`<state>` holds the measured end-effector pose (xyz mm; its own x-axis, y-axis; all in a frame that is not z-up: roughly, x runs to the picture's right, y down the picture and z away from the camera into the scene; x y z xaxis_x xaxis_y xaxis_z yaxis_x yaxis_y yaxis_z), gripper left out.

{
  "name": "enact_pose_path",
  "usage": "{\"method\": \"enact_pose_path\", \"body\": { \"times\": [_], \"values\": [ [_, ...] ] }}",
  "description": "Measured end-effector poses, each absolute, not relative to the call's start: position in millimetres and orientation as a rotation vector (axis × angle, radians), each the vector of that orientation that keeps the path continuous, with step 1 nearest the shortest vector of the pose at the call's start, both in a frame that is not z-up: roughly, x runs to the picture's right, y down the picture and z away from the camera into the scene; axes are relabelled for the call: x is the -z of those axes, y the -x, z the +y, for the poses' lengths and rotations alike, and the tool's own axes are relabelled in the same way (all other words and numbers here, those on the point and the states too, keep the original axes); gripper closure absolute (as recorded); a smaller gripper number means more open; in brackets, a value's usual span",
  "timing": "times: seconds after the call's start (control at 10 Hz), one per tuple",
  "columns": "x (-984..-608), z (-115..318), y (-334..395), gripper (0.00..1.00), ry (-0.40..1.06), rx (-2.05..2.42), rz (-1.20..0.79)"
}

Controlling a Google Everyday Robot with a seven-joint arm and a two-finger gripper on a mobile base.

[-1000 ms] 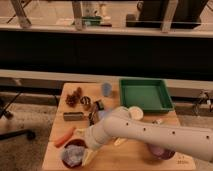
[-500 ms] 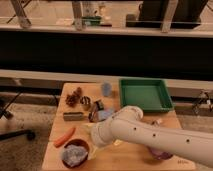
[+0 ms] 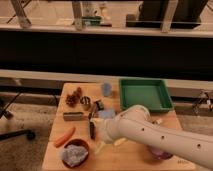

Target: Place towel in red bowl

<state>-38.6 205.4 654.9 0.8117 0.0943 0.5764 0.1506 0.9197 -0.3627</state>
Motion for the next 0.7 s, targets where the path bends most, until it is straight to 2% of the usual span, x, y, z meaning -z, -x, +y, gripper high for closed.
{"method": "enact_pose_path", "body": {
  "times": [0.7],
  "values": [
    [-675,193,-38,0.20,0.386,-0.152,-0.571]
  ]
}}
